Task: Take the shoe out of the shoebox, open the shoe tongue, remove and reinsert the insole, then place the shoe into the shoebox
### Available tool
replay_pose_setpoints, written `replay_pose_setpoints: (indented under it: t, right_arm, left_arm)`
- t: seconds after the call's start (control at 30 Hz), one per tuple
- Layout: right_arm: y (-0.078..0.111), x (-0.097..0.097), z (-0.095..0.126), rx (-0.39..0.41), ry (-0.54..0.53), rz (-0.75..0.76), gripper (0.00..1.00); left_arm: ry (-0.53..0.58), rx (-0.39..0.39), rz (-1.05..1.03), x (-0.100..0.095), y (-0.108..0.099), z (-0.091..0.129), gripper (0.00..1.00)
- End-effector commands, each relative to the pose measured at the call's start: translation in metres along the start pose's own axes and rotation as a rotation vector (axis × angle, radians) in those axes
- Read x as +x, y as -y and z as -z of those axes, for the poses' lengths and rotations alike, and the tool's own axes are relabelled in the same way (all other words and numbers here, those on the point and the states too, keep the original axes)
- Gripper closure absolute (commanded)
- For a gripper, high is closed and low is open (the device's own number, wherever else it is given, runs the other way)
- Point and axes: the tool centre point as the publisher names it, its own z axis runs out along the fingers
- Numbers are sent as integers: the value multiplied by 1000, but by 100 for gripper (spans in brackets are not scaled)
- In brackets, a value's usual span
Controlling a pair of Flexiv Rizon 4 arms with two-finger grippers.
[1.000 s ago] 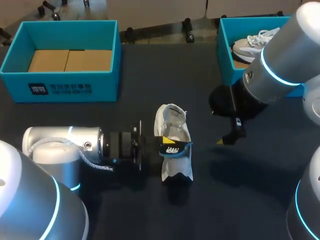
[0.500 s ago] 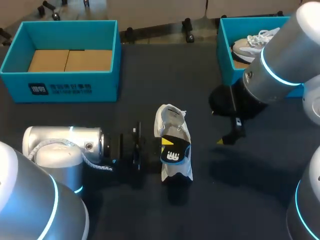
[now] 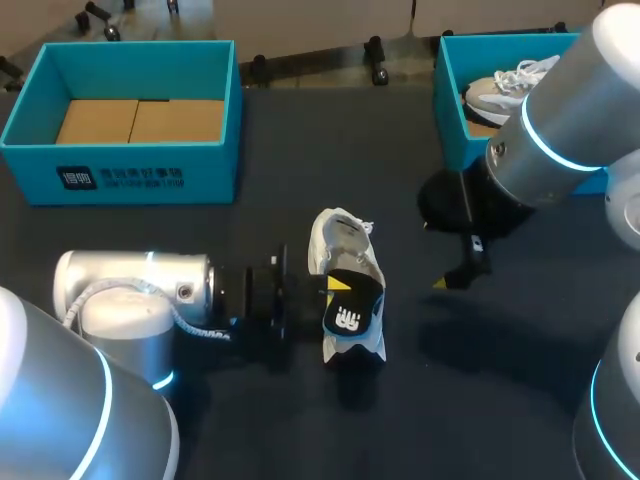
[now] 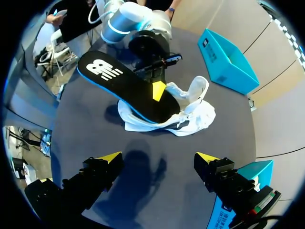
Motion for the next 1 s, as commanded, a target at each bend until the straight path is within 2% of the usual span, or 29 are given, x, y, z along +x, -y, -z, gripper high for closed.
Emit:
replay_pose_setpoints:
  t: [0.03, 0.1, 0.13, 0.63, 0.8, 0.83, 0.87, 0.9, 1.0]
  right_arm:
    - [-1, 0, -2, 1, 2, 0, 0]
    - [-1, 0, -2, 1, 2, 0, 0]
    - [-1, 0, -2, 1, 2, 0, 0]
    - [-1, 0, -2, 1, 2, 0, 0]
    - [-1, 0, -2, 1, 2, 0, 0]
    - [-1, 0, -2, 1, 2, 0, 0]
    - [-1, 0, -2, 1, 2, 0, 0]
    - [-1, 0, -2, 1, 2, 0, 0]
    - [-1, 0, -2, 1, 2, 0, 0]
  left_arm:
    - [6, 6, 17, -2, -1, 2, 84]
    - [11, 9, 21, -3, 2, 5, 66]
    - [13, 10, 21, -3, 4, 5, 65]
    - [62, 97, -6, -10, 39, 11, 64]
    - [63, 113, -10, -9, 46, 13, 73]
    - [63, 114, -13, -9, 46, 13, 80]
    - [63, 115, -14, -8, 46, 13, 82]
    - [63, 116, -15, -8, 47, 13, 98]
    - [62, 116, -16, -9, 47, 13, 100]
